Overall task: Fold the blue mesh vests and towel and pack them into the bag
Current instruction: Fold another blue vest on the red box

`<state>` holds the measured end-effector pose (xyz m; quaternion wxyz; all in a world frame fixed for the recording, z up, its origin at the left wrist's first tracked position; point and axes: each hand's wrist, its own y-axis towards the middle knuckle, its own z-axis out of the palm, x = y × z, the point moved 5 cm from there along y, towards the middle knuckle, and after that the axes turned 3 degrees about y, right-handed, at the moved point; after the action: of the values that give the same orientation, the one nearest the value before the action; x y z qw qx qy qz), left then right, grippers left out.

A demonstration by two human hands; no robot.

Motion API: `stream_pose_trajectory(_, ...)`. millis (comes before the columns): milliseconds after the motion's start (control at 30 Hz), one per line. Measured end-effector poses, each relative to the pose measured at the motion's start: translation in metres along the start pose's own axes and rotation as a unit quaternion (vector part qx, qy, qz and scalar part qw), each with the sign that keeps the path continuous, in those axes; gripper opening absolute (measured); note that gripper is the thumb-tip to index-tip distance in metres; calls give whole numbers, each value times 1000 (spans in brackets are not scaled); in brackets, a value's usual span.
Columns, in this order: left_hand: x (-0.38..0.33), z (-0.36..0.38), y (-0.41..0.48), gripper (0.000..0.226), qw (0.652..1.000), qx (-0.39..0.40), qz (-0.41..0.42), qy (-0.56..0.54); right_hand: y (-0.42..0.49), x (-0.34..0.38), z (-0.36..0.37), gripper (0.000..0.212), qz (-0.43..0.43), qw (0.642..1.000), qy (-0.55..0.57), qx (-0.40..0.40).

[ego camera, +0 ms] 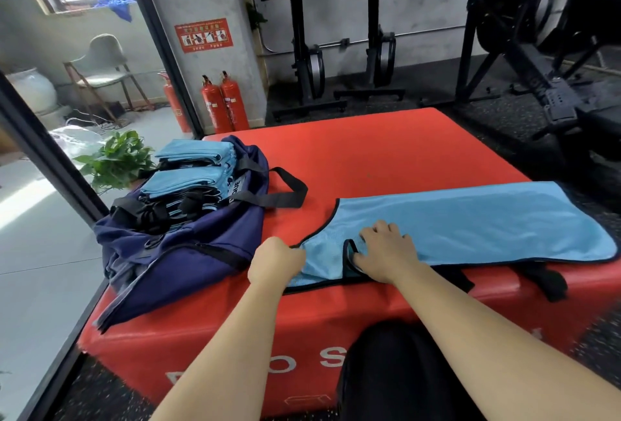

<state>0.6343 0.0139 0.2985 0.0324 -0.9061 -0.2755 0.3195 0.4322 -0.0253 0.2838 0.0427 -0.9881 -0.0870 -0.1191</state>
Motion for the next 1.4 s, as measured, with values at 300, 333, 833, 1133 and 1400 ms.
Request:
stream_pose_trajectory(300, 17, -1, 27, 21, 979, -23, -61, -192, -3, -1, -3, 48, 20, 997, 78, 21)
stream_pose_trajectory(333, 16, -4, 28, 30, 984, -40, -24, -170, -4, -1, -4, 48, 18, 997, 77, 25)
stream_pose_trajectory(833, -3, -11, 8, 64, 976, -41, 118, 180, -13, 4, 0, 67, 2, 998, 30, 53)
stream_pose_trajectory(1133, -6, -12, -12, 28, 984, -20, 92, 154, -18, 7, 1, 74, 5, 998, 10, 66)
stream_pose_trajectory(1400, 10, -15, -3, 62, 915, -79, 169, 357, -22, 8, 4, 77, 7, 995, -1, 95)
